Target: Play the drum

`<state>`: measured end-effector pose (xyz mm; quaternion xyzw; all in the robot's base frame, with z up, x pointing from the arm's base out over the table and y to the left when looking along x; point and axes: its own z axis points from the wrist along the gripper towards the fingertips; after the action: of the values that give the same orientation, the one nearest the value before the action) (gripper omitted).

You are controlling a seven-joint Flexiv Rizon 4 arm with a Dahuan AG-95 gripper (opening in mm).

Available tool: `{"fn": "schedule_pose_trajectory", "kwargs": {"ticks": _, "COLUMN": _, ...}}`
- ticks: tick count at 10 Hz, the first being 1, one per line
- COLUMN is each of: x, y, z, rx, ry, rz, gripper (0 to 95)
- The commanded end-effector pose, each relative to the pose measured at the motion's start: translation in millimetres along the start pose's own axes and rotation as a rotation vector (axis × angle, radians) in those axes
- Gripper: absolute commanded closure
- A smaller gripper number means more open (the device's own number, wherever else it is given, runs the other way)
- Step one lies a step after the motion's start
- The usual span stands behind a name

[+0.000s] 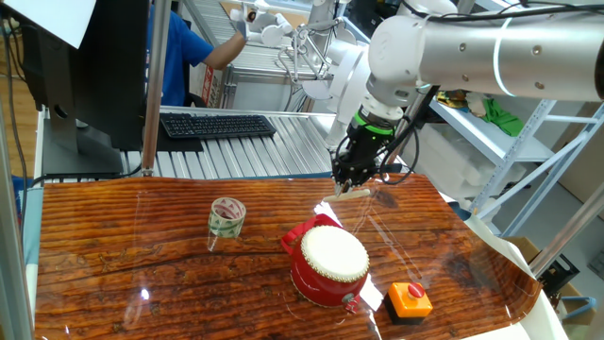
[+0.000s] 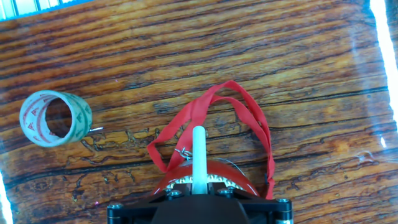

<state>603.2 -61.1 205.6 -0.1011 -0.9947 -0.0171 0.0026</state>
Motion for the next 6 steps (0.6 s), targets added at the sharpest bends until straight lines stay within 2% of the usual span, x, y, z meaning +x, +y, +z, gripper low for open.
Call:
{"fn": "schedule_pose_trajectory", "kwargs": {"ticks": 1, "x": 1.7, "y": 2.1, "z": 1.3, "rx": -0.01, "ry": 0.018, "rz": 0.012, "gripper": 95.0}}
{"fn": "schedule_pose_trajectory", "kwargs": {"ticks": 4, "x": 4.4, "y": -0.3, "z": 10.4, "rx": -0.002, "ry": 0.004, "rz": -0.01, "gripper": 95.0}}
{"fn": "schedule_pose_trajectory", "kwargs": {"ticks": 5, "x": 5.0, "y": -6.6, "z": 16.3, "rx": -0.002, "ry": 0.001, "rz": -0.013, "gripper": 95.0}}
{"fn": "schedule_pose_trajectory", "kwargs": {"ticks": 6, "x": 5.5, "y": -17.6, "z": 24.3, "rx": -0.019, "ry": 0.01, "rz": -0.014, "gripper": 95.0}}
